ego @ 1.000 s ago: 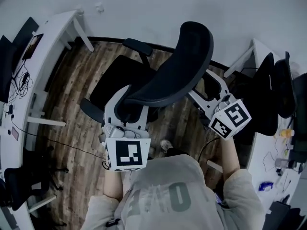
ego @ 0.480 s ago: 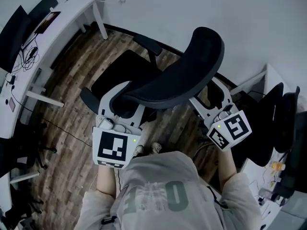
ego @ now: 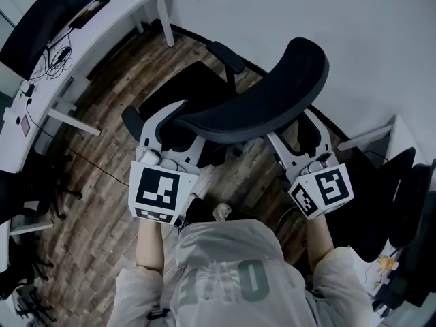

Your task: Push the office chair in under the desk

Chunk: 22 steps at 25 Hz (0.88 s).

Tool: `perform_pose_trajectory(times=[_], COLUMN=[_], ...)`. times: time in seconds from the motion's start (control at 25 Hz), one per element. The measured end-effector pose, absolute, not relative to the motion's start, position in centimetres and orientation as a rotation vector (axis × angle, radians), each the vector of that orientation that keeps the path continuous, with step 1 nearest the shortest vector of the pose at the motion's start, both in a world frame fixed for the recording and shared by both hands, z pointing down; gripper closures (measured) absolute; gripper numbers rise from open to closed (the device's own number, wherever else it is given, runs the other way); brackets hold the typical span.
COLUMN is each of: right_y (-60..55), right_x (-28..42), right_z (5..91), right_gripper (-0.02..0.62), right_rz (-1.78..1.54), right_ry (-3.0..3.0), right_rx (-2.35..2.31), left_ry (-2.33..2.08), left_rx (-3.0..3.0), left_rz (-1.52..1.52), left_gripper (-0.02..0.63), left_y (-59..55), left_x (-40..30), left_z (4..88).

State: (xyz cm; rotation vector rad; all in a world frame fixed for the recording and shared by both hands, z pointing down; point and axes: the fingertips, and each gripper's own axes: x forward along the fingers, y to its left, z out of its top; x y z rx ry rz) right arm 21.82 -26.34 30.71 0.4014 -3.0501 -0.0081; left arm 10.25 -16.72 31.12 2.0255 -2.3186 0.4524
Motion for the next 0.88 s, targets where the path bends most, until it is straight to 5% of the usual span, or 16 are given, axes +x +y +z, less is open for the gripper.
perform_pose_trajectory(times=[0.88], right_y=[-30.5], right_x=[-2.1], right_z=[32.0], right_gripper=[0.302], right_rz=[0.002], right_ry=[-3.077], right_rx=[0.392], left_ry=[-2.348], left_rx=[1.979], left_rz=[0.475], left_gripper=[0.413], left_y=[-20.9], left_x=[-13.8], left_z=[32.3])
